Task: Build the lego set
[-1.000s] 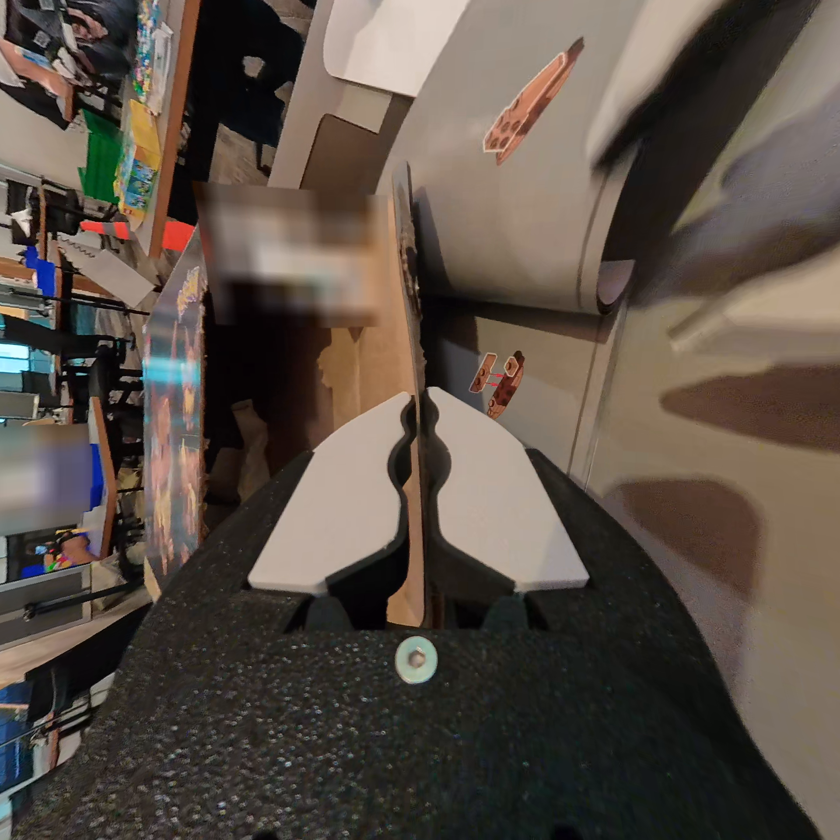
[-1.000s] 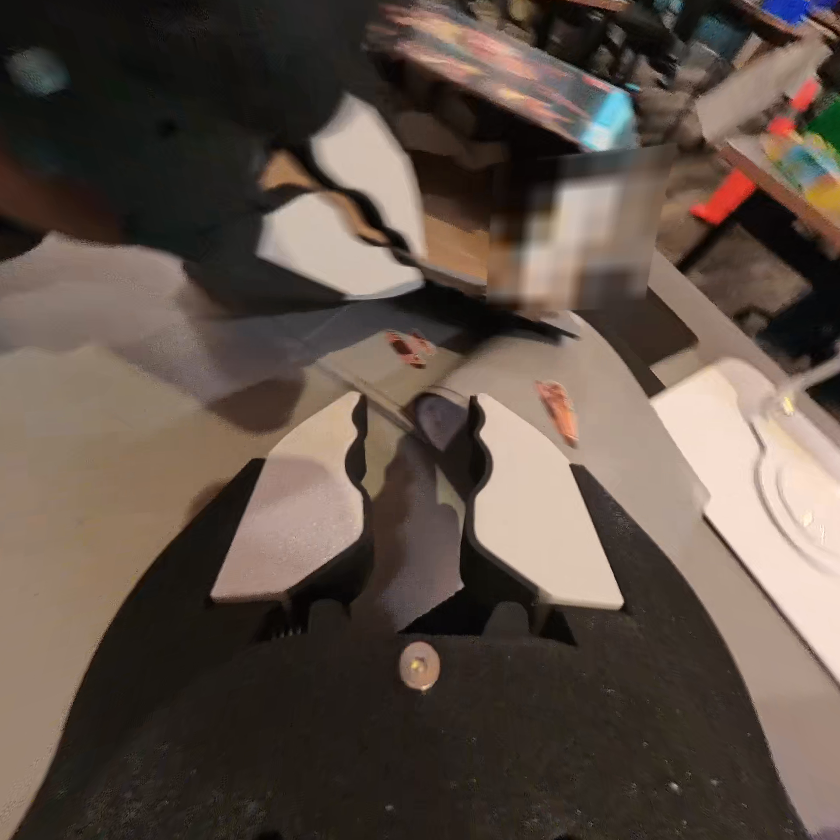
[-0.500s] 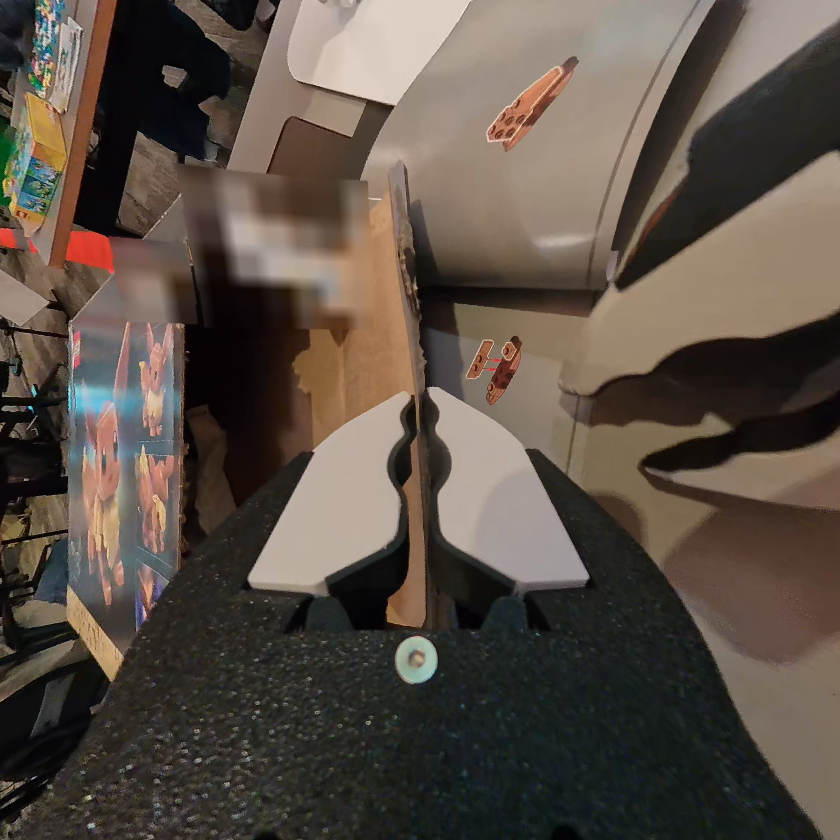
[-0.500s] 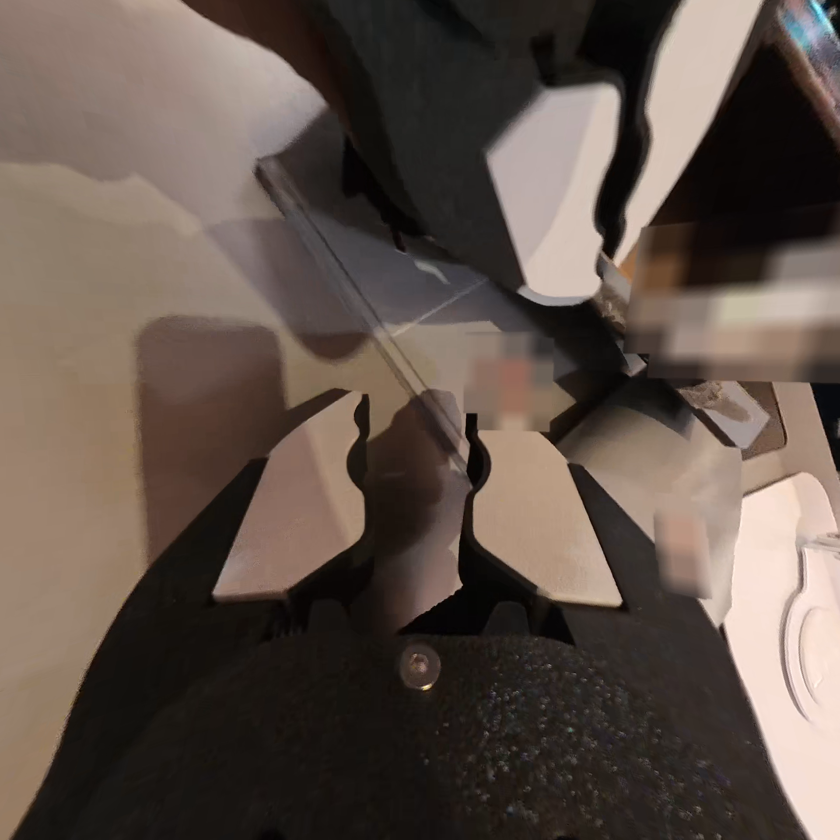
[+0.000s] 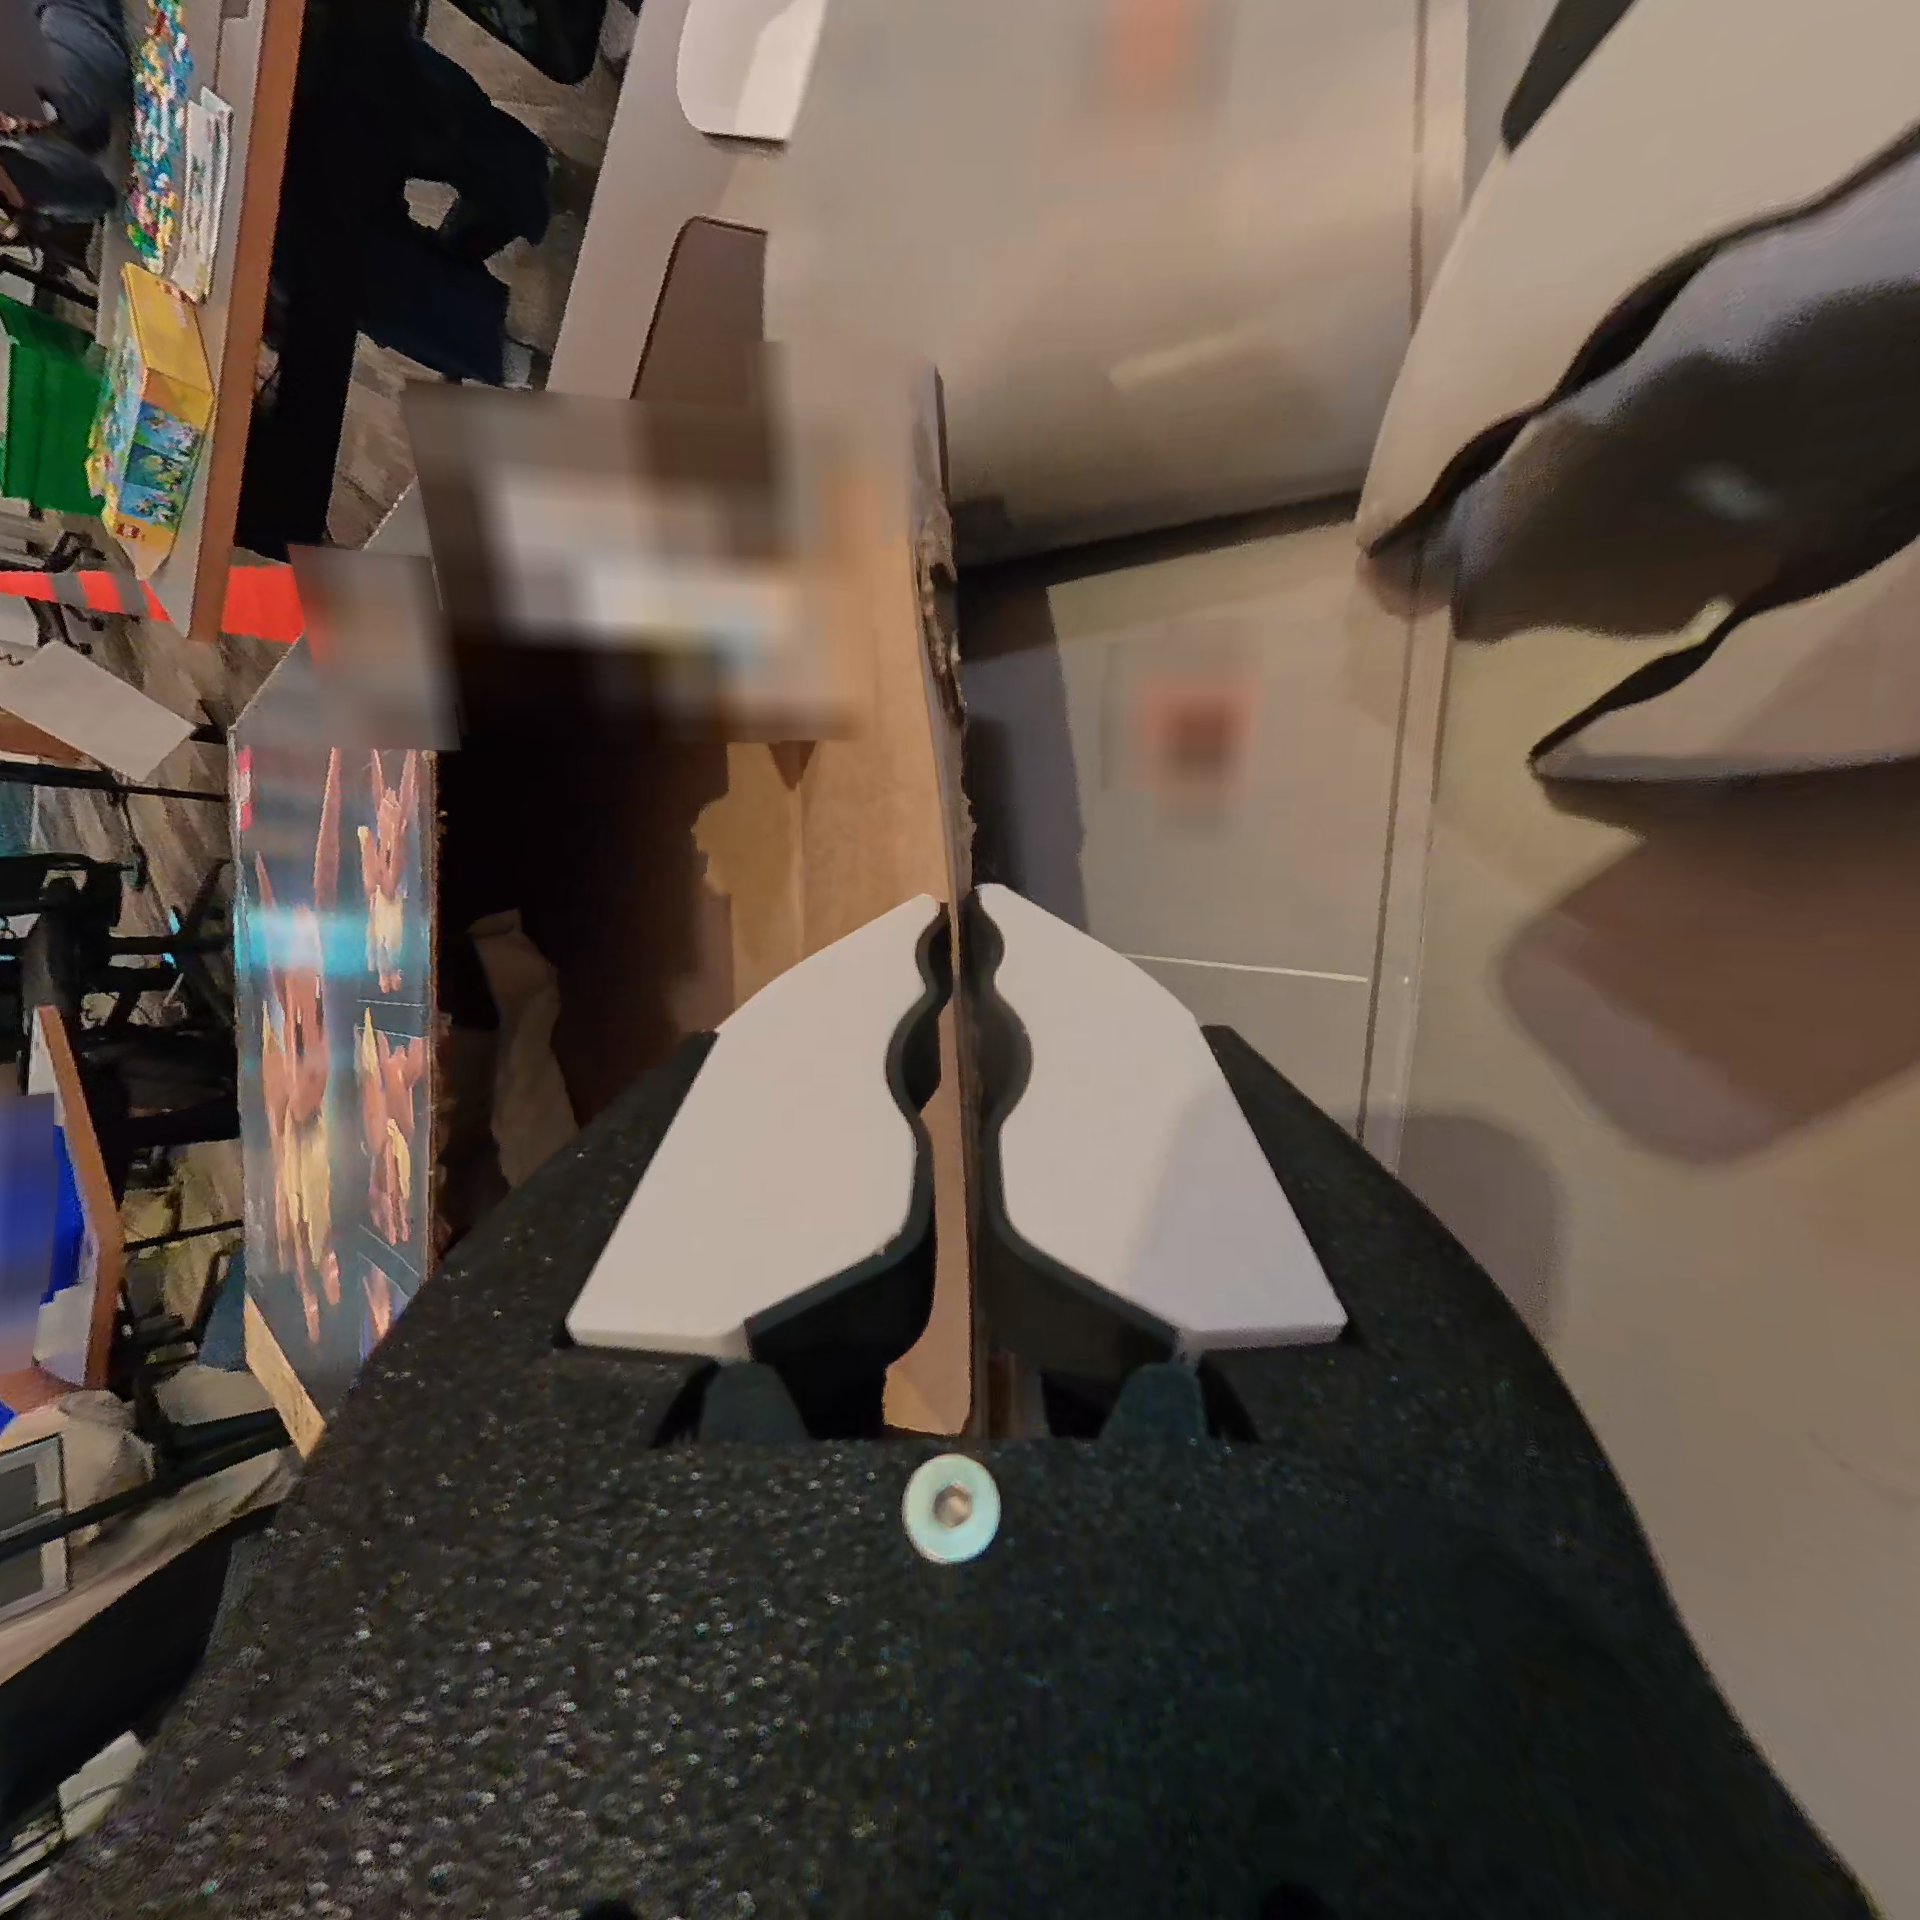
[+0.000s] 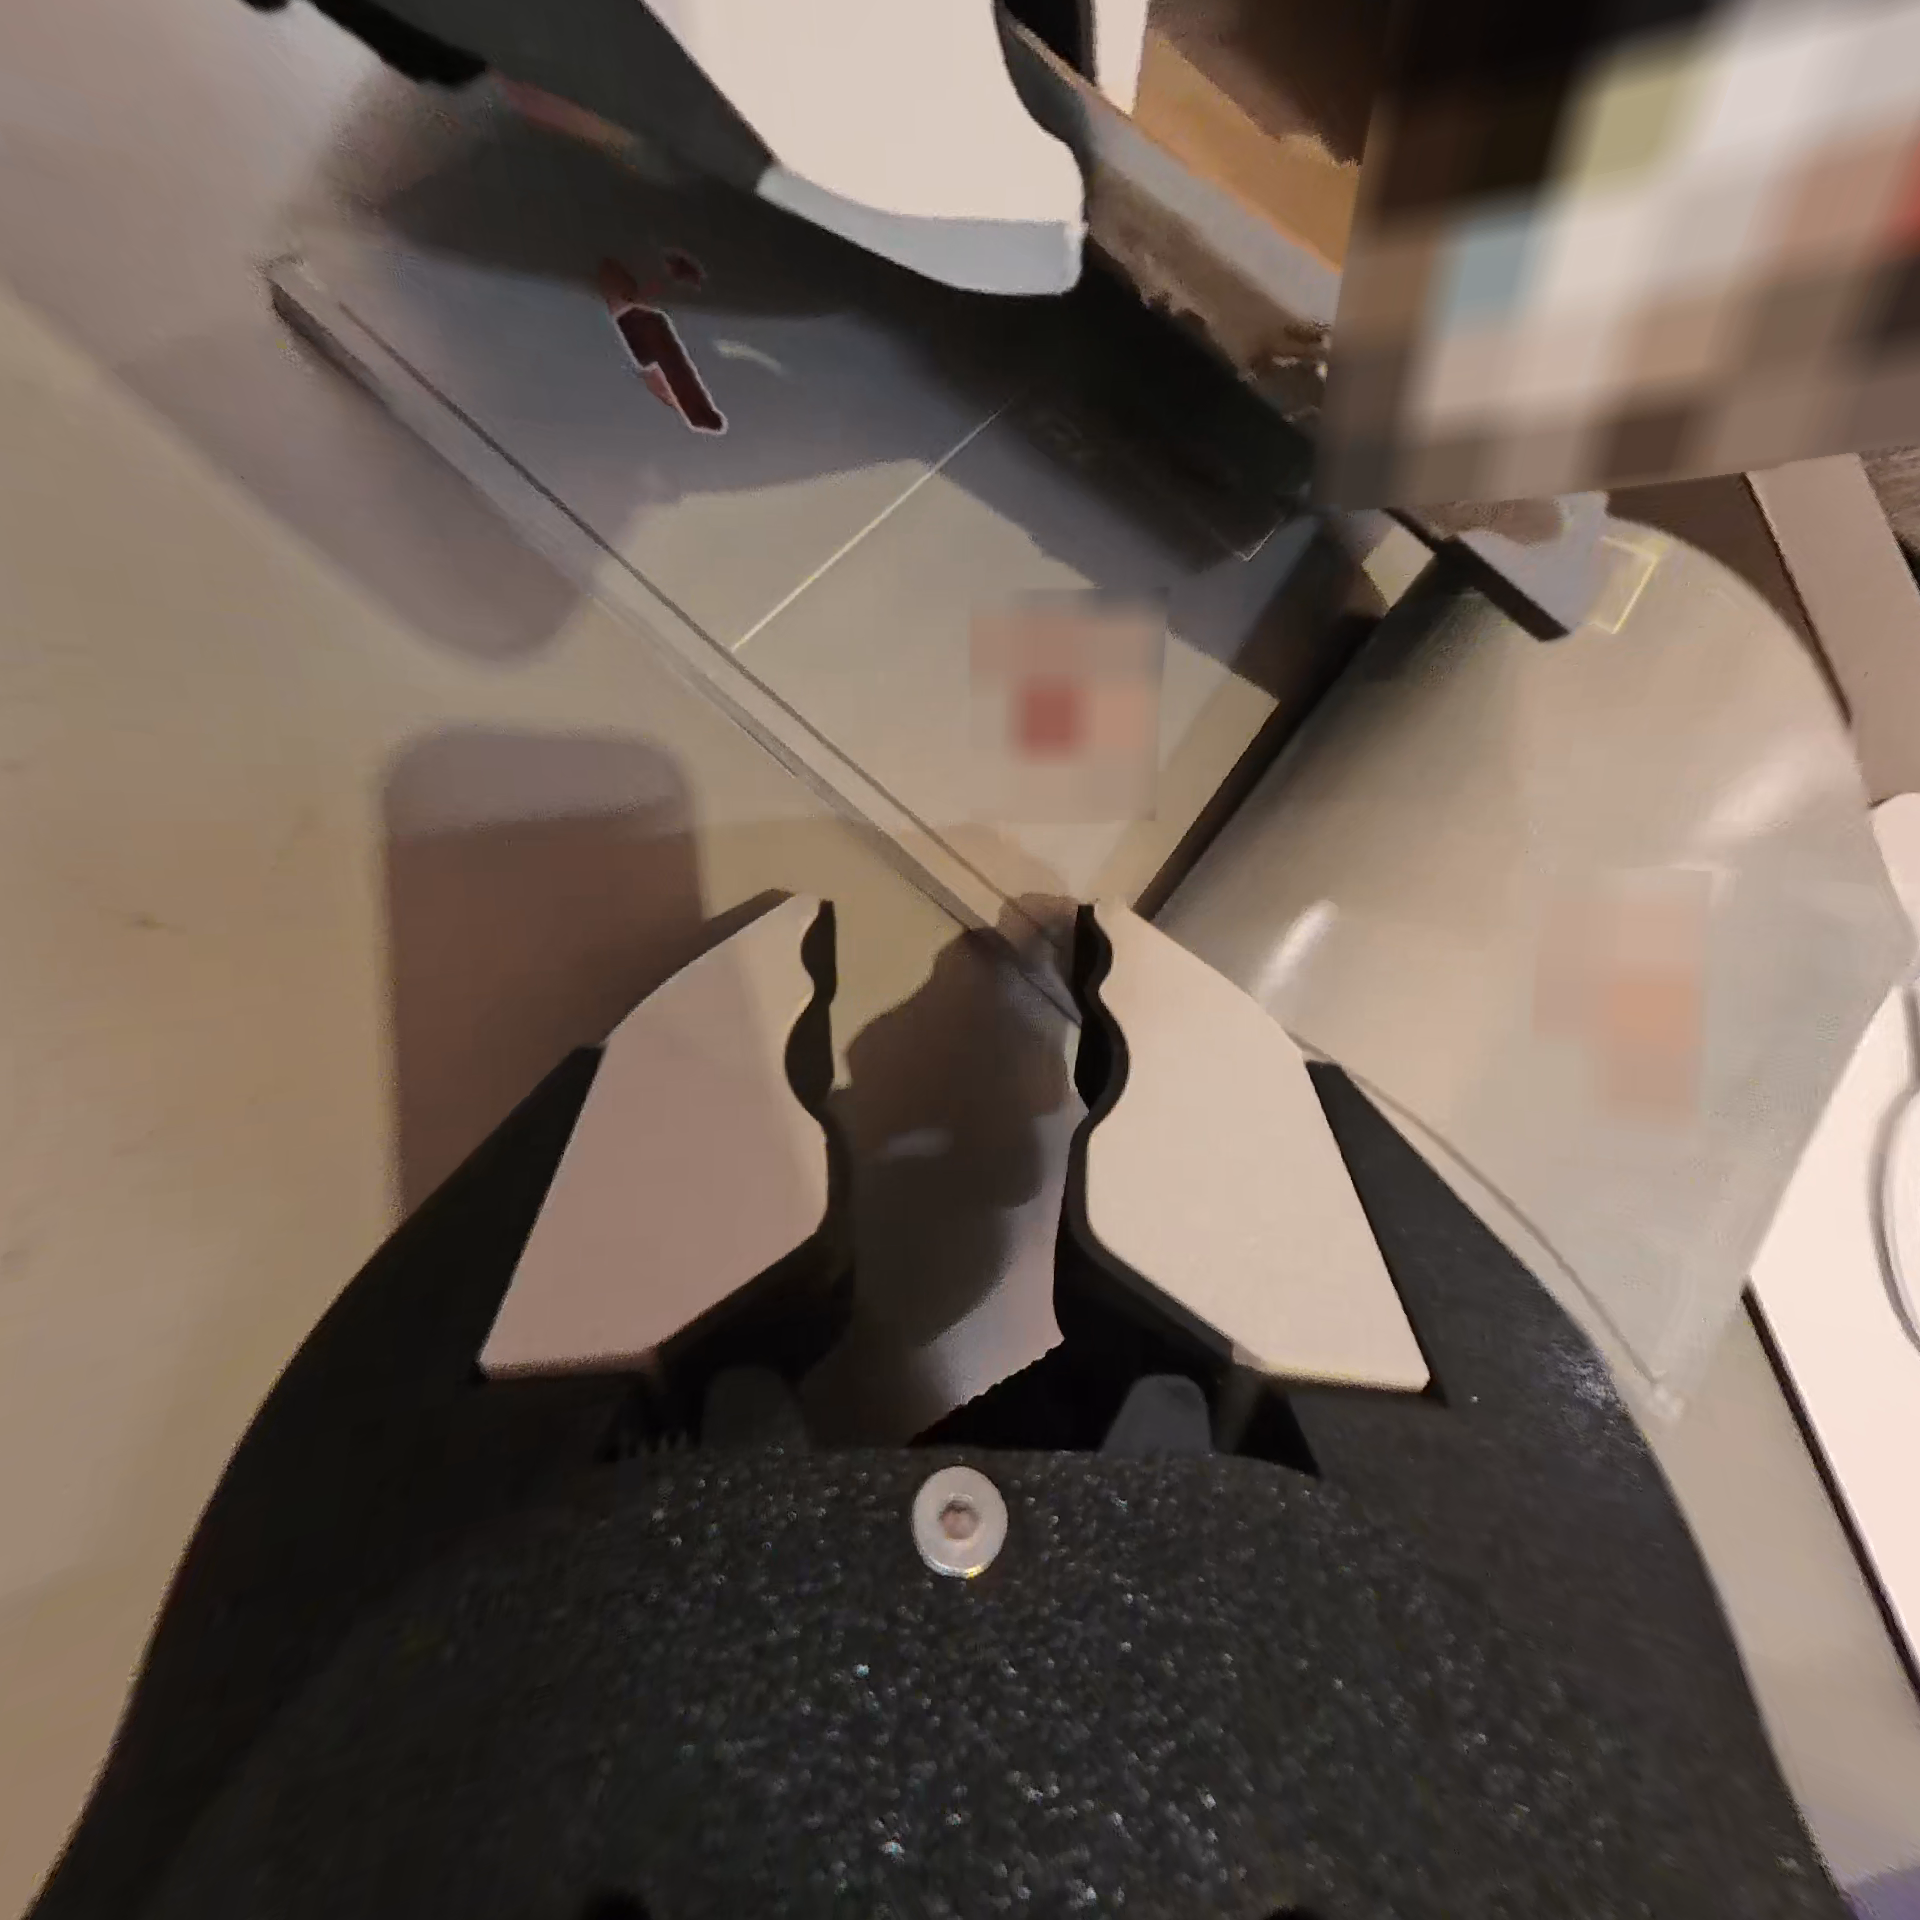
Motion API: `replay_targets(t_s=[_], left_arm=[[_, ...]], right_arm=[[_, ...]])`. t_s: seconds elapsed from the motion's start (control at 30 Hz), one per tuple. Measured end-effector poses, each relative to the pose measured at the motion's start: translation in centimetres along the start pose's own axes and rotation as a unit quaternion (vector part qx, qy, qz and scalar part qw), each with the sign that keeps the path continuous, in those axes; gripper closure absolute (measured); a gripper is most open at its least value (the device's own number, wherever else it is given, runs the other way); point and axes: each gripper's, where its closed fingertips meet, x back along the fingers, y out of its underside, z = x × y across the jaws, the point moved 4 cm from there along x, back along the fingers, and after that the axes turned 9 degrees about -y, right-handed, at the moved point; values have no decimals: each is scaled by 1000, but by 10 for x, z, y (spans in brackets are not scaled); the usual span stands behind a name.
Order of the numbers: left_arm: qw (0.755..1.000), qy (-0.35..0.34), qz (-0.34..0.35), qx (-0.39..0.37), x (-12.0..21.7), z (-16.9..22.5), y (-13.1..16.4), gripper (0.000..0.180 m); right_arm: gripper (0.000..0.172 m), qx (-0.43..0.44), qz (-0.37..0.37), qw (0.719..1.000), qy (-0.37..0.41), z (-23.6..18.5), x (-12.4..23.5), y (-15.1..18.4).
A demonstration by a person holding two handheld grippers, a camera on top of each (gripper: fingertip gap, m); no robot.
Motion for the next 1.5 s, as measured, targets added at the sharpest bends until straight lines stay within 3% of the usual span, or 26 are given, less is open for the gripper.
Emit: replay_targets(t_s=[0.03,0.2,0.57,1.03,1.3,1.5], left_arm=[[1000,0,1,-8,0,1,2,179],[1000,-12,7,-14,-2,-2,5,179],[999,-19,10,-25,-3,-2,-1,179],[998,-4,34,-44,-2,3,-48,179],[998,26,39,-36,3,2,-55,179],[996,68,35,-38,4,1,-60,179]], right_arm=[[127,-2,3,1000,-5,-1,1,1],[126,7,6,1000,-28,-10,7,6],[127,117,16,993,-26,-40,18,-12],[128,144,-1,990,0,-41,28,5],[131,260,-22,965,18,-61,8,-18],[134,286,-29,956,61,-57,-10,-44]])
